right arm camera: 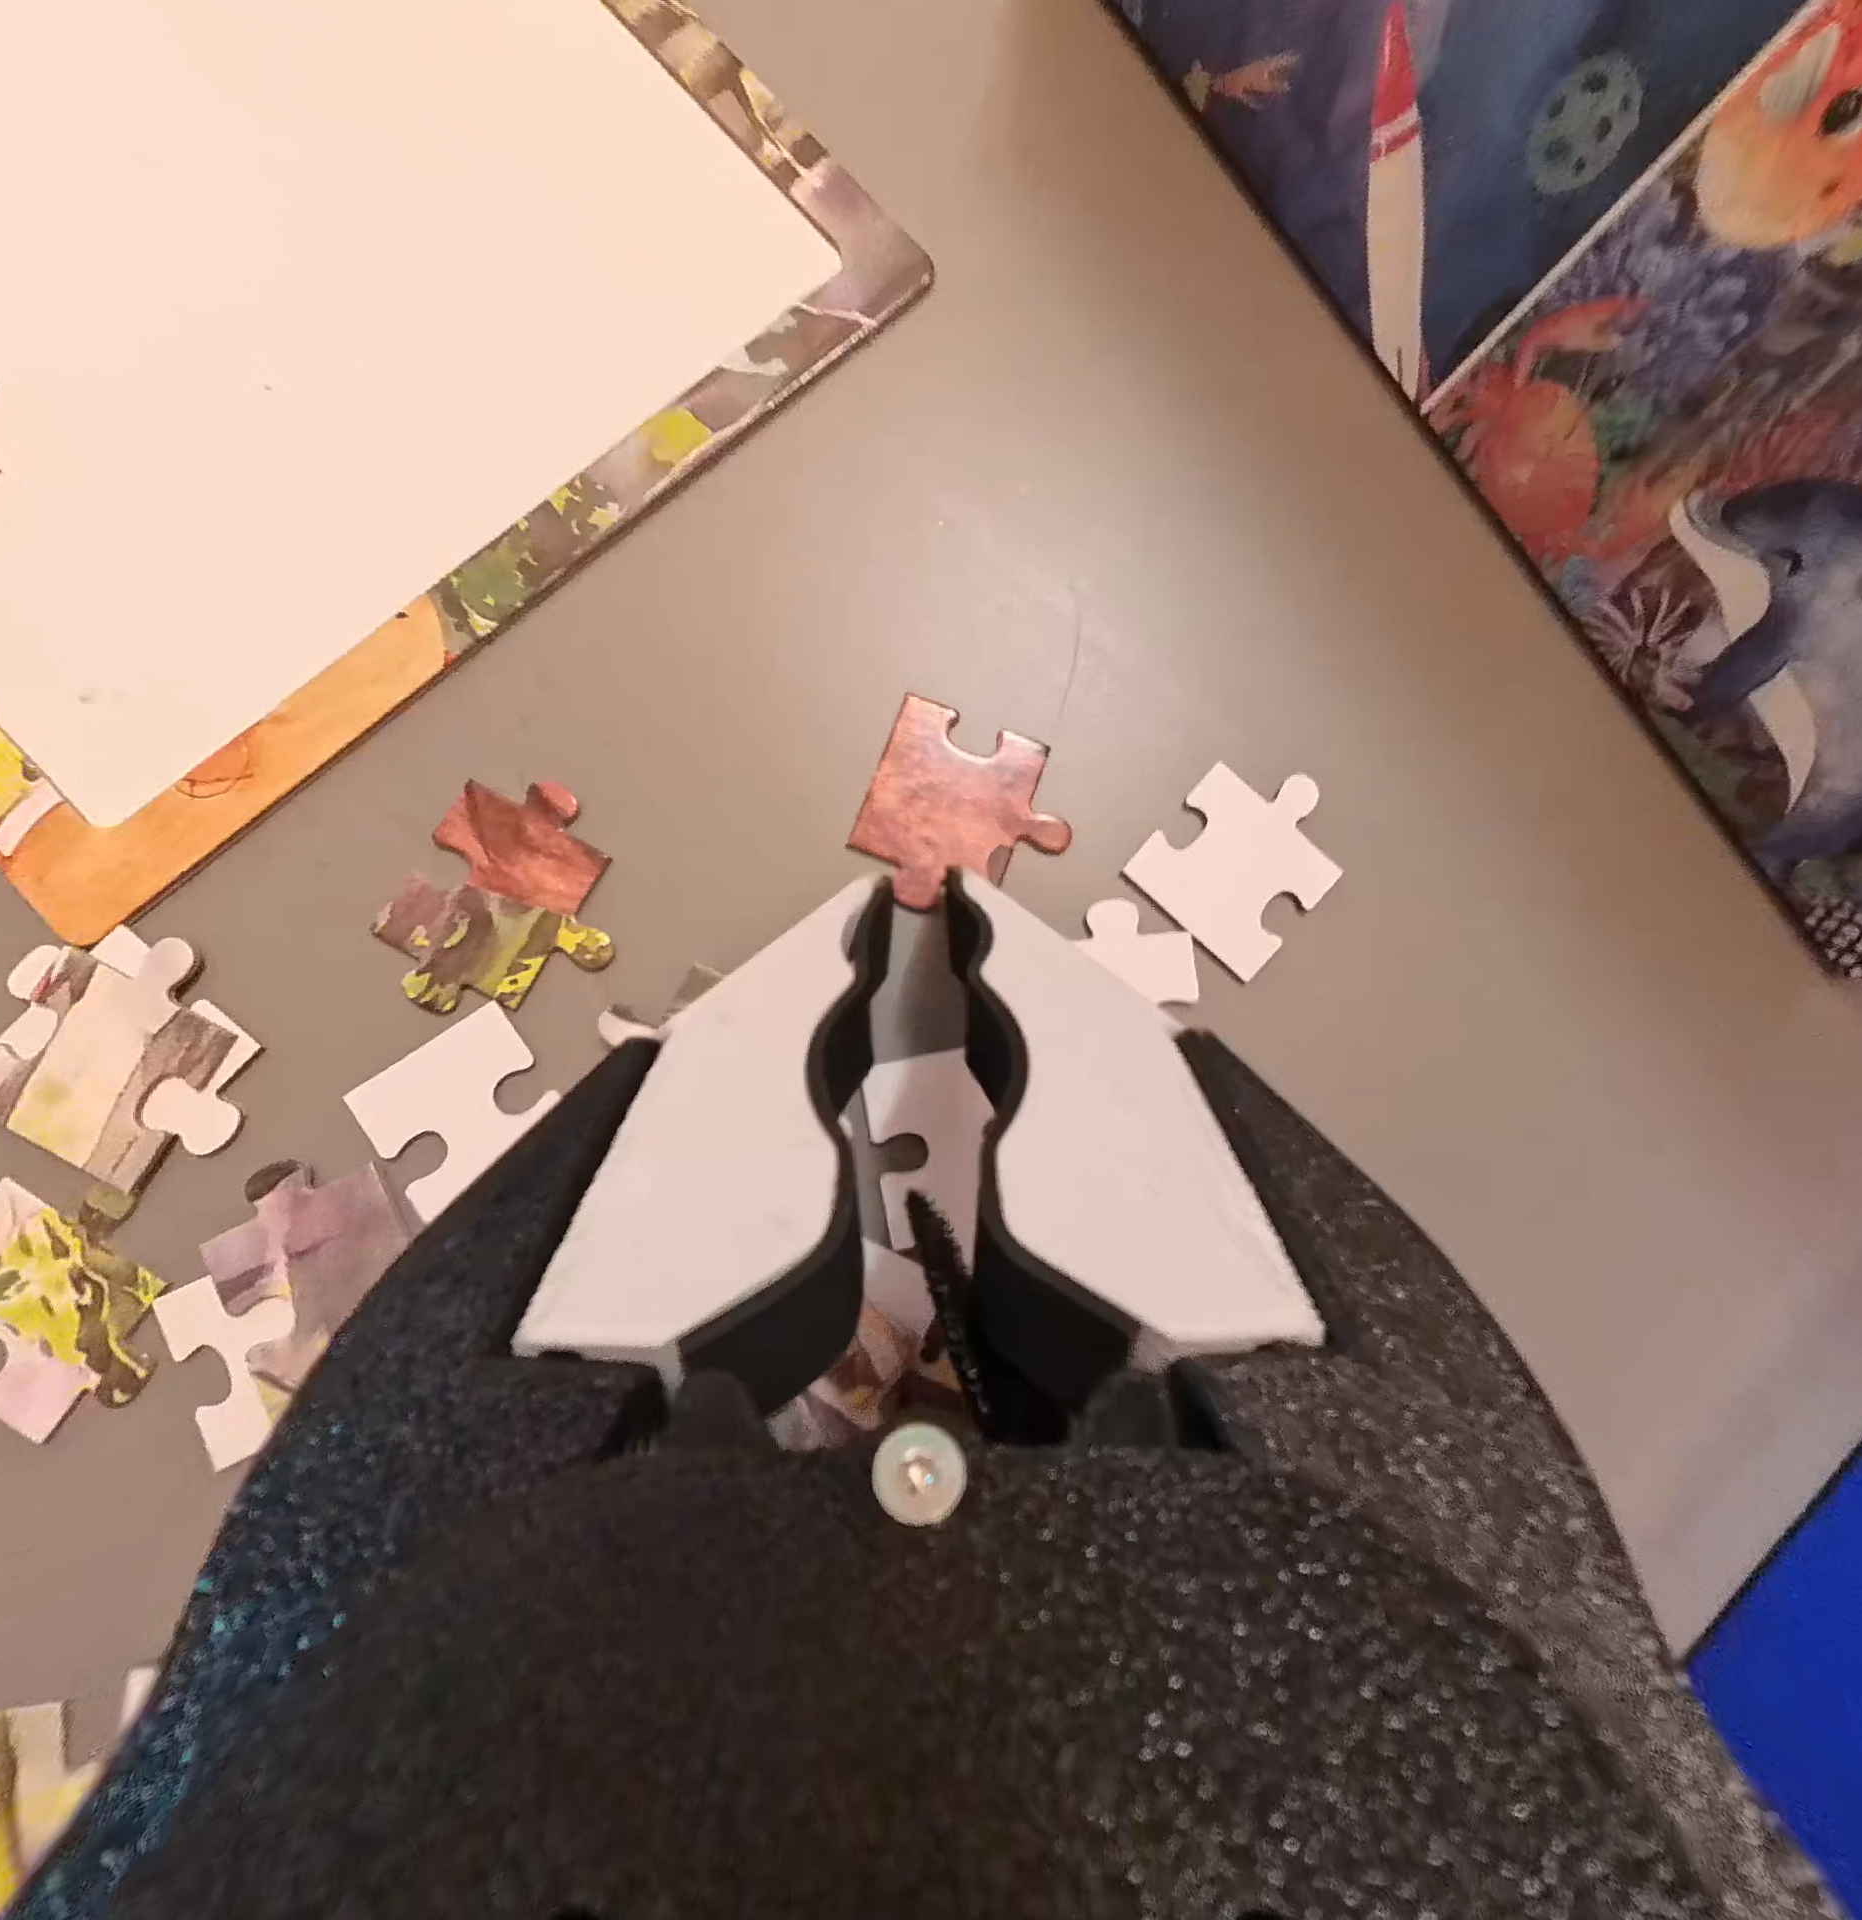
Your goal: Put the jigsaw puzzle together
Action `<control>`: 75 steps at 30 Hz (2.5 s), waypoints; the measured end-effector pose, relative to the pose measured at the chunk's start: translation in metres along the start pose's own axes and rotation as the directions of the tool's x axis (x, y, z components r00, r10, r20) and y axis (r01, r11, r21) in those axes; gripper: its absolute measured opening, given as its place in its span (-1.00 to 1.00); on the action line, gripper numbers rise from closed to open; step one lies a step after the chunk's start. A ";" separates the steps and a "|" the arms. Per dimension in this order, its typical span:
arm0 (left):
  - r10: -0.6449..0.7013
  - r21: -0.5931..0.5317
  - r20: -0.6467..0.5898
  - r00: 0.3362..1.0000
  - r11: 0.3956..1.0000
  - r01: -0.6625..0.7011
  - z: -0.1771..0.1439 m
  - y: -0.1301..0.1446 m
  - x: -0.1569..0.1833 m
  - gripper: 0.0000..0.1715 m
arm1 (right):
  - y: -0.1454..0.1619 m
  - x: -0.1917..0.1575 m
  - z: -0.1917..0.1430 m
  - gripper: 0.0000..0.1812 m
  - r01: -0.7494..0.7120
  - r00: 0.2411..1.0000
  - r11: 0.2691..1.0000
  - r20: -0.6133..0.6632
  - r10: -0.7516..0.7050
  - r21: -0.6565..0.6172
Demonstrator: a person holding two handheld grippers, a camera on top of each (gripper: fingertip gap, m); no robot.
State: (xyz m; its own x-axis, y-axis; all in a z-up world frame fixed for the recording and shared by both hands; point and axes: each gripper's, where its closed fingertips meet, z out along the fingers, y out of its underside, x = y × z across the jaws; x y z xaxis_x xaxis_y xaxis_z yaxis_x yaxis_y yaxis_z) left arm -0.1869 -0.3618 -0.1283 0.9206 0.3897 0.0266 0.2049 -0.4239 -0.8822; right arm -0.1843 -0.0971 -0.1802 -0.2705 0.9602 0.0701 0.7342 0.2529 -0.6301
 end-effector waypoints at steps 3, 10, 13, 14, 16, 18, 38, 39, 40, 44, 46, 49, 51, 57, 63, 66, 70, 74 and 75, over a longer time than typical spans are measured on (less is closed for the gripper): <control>-0.002 -0.001 -0.001 1.000 1.000 0.002 0.000 0.000 0.000 -0.77 | 0.004 0.001 0.001 -0.81 -0.040 0.999 0.999 0.003 0.040 -0.013; 0.004 -0.003 0.002 1.000 1.000 -0.004 0.000 0.000 0.000 -0.77 | 0.007 0.017 -0.001 -0.80 -0.070 0.997 0.997 -0.016 0.070 -0.019; 0.002 -0.002 0.001 1.000 1.000 -0.002 0.000 0.000 0.000 -0.77 | 0.008 0.018 -0.004 -0.83 -0.065 0.998 0.998 -0.010 0.064 -0.014; 0.002 -0.002 0.001 1.000 1.000 -0.002 0.000 0.000 0.000 -0.77 | 0.006 0.015 -0.004 -0.81 -0.057 0.998 0.998 0.007 0.057 -0.001; 0.002 -0.001 0.001 1.000 1.000 -0.002 0.000 0.000 0.000 -0.77 | -0.003 0.008 -0.002 -0.70 -0.077 0.996 0.997 0.043 0.076 0.029; 0.001 -0.001 0.001 1.000 1.000 -0.001 0.000 0.000 0.000 -0.77 | -0.004 0.005 0.004 -0.57 -0.121 0.991 0.993 0.063 0.120 0.010; 0.005 0.003 0.005 1.000 1.000 -0.005 0.000 -0.001 0.000 -0.78 | -0.018 -0.007 0.000 -0.66 0.030 0.999 0.998 0.043 -0.033 0.054; 0.005 0.003 0.005 1.000 1.000 -0.005 0.000 -0.001 0.000 -0.78 | -0.025 -0.017 -0.005 -0.66 0.052 0.996 0.995 0.073 -0.058 0.085; 0.004 0.003 0.005 1.000 1.000 -0.004 0.000 -0.001 0.000 -0.78 | -0.033 -0.029 -0.009 -0.66 0.078 0.991 0.990 0.101 -0.090 0.115; -0.009 0.011 0.011 1.000 1.000 0.009 -0.001 -0.002 -0.002 -0.78 | -0.066 -0.087 -0.019 -0.66 0.219 0.945 0.958 0.204 -0.256 0.188; -0.038 0.036 0.054 0.998 0.999 0.036 -0.005 -0.006 -0.012 -0.80 | -0.079 -0.114 -0.014 -0.66 0.292 0.914 0.936 0.232 -0.333 0.195; -0.039 0.042 0.297 0.954 0.999 0.028 -0.022 -0.005 -0.061 -0.87 | -0.091 -0.160 0.002 -0.66 0.366 0.851 0.908 0.322 -0.416 0.206; -0.024 0.016 0.335 0.942 1.000 0.020 -0.026 0.001 -0.077 -0.87 | -0.093 -0.188 0.016 -0.66 0.413 0.805 0.889 0.377 -0.457 0.197; -0.130 0.031 0.228 0.965 0.991 0.127 -0.021 0.007 -0.076 -0.94 | -0.088 -0.214 0.044 -0.67 0.533 0.742 0.834 0.394 -0.542 0.143; -0.090 -0.017 0.177 0.980 0.995 0.094 -0.011 0.013 -0.065 -0.94 | -0.090 -0.218 0.043 -0.66 0.532 0.728 0.834 0.424 -0.539 0.147; -0.057 -0.032 0.180 0.982 0.997 0.063 -0.009 0.014 -0.062 -0.94 | -0.088 -0.220 0.045 -0.66 0.547 0.715 0.823 0.427 -0.553 0.151; -0.022 -0.047 0.186 0.982 0.998 0.032 -0.007 0.016 -0.060 -0.94 | -0.086 -0.219 0.049 -0.67 0.560 0.706 0.815 0.428 -0.564 0.150; -0.011 -0.055 0.187 0.982 0.998 0.021 -0.005 0.017 -0.059 -0.94 | -0.087 -0.217 0.045 -0.64 0.554 0.700 0.814 0.432 -0.568 0.173; -0.012 -0.058 0.188 0.982 0.998 0.023 -0.005 0.018 -0.059 -0.94 | -0.086 -0.217 0.044 -0.63 0.554 0.699 0.815 0.436 -0.567 0.171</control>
State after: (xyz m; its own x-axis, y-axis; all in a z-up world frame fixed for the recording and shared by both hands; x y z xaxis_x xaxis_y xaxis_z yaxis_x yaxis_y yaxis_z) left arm -0.2363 -0.3962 -0.1431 0.8392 0.5414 -0.0516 0.2452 -0.4613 -0.8527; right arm -0.2165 -0.3322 -0.1753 -0.8767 0.4762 0.0689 0.3420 0.7174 -0.6070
